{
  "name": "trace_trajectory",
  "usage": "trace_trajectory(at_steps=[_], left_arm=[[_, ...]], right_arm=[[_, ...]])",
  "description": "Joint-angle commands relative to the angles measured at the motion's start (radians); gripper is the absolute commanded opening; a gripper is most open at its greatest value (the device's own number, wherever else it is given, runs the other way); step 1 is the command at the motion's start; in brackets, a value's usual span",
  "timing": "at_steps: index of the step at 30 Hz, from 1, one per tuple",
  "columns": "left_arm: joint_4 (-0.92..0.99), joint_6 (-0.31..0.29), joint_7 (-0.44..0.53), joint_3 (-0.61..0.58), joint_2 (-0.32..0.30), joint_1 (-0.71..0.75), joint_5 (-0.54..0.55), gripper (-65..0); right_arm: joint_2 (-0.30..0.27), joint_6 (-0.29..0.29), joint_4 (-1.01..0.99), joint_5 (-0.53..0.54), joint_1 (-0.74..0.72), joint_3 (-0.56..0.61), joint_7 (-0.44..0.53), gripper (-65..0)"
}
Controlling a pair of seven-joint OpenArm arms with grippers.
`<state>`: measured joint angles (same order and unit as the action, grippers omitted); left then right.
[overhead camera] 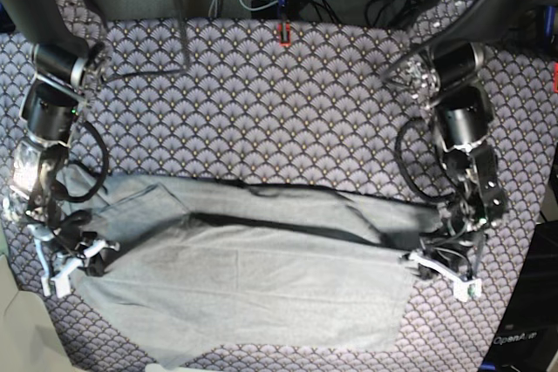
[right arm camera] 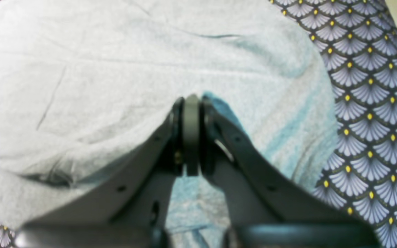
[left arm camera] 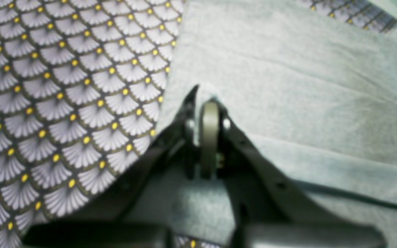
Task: Fold the T-shirt properly
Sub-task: 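Lower the folded edge onto the shirt and open both grippers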
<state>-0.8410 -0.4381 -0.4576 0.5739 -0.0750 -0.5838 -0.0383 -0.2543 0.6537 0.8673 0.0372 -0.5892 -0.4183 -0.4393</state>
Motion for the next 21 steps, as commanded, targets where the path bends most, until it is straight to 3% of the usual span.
trace_trajectory(at_steps=[1, 4, 7, 12, 14, 19, 21], left_arm=[[-0.008, -0.003, 0.046, -0.001, -0.009, -0.034, 0.015, -65.0], [0.032, -0.003, 0.059, -0.001, -0.009, -0.035, 0.015, -65.0], [0.052, -0.003, 0.056, -0.001, -0.010, -0.040, 0.015, -62.8], [0.042, -0.006, 0.058, -0.001, -0.010, -0.037, 0.021, -40.2], [0.033, -0.011, 0.059, 0.004, -0.010, -0.035, 0.022, -34.2], [-0.091, -0.014, 0.044, 0.001, -0.003, 0.025, 0.024, -34.1], [-0.174, -0.015, -0.019, 0.002, -0.001, 0.071, 0.025, -34.0]], right_arm=[[-0.013, -0.004, 0.016, 0.016, -0.035, -0.003, 0.032, -65.0], [-0.013, -0.004, 0.016, 0.014, -0.033, -0.003, 0.032, -64.5], [-0.013, -0.004, 0.016, 0.013, -0.033, -0.003, 0.032, -58.2], [-0.017, -0.001, 0.016, 0.013, -0.031, -0.001, 0.026, -39.0], [-0.018, 0.001, 0.016, 0.011, -0.028, -0.003, 0.026, -33.3], [-0.047, 0.001, 0.020, 0.019, 0.028, -0.007, 0.026, -30.6], [-0.060, -0.002, 0.030, 0.020, 0.070, -0.011, 0.027, -30.6]])
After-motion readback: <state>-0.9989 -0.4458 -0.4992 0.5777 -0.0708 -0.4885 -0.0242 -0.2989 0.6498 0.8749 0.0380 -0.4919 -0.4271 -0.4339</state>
